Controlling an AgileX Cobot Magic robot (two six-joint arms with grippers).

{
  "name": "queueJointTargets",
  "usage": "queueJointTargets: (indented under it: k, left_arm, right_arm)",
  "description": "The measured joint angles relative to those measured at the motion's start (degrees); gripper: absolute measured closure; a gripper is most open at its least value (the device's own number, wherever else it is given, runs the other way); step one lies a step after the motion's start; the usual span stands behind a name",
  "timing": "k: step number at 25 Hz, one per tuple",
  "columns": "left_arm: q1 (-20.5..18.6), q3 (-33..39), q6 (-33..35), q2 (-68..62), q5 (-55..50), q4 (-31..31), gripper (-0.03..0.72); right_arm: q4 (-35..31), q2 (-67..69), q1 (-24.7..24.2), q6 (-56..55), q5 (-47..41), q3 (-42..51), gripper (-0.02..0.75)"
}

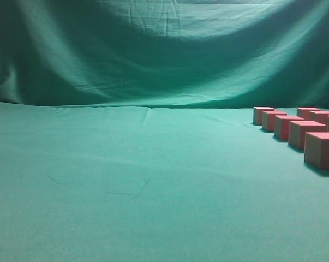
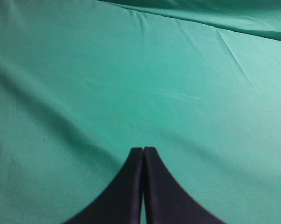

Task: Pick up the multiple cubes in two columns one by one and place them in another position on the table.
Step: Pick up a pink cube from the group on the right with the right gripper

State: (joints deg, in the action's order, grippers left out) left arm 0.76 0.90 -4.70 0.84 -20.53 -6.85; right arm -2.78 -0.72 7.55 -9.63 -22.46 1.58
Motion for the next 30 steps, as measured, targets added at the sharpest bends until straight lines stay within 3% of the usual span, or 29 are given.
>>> queueJointTargets:
  k: [30]
  left_arm:
    - [0.0,0.0,0.0,0.0,0.0,0.0,0.688]
  right_arm:
    - [0.0,0.0,0.0,0.0,0.0,0.0,0.691]
